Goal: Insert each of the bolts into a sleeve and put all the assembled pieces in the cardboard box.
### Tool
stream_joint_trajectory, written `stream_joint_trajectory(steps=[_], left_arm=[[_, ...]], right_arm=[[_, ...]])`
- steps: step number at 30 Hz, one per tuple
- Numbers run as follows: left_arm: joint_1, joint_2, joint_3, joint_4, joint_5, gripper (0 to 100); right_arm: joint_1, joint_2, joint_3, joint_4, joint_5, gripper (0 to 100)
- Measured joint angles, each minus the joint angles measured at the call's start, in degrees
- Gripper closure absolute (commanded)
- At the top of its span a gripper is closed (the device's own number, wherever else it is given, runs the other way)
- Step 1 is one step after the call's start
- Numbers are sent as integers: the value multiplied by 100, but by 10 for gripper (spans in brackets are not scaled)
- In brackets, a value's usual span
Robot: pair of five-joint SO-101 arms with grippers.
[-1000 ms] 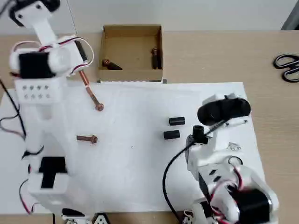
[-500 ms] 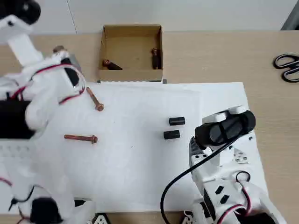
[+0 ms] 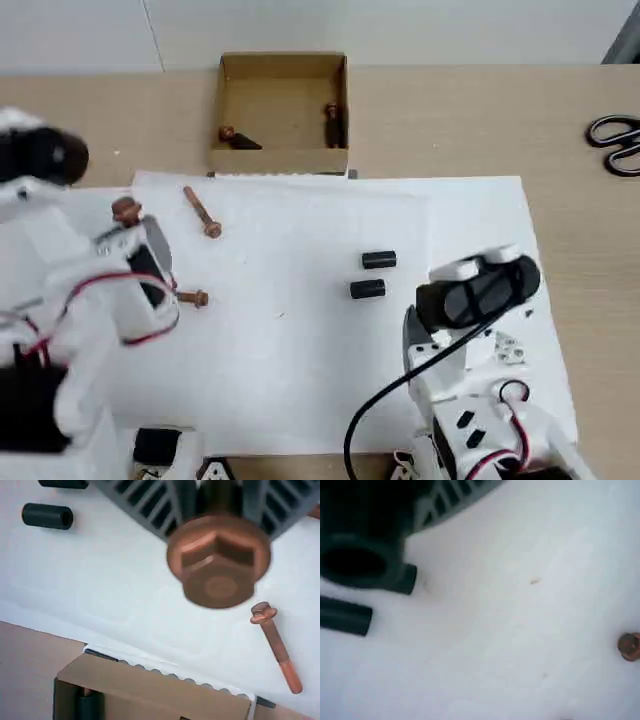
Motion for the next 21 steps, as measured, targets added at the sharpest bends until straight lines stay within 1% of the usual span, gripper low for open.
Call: stream_joint_trajectory(steps=[9,10,13,17,21], left_arm=[[0,-2444,3174,-2004,70,995],[0,-2716,3490,-2233,158,995],[35,-3473,4255,-2840,457,995],[510,-4369,5099,-3305,589,995],[1327,-5037,5609,-3525,589,995]], right_arm=[[0,-791,976,-571,0,996],[-44,-870,1090,-615,0,996],[-510,-1055,1424,-712,0,996],[-1336,-1327,1960,-721,0,996],[-1749,-1310,2242,-1108,0,996]])
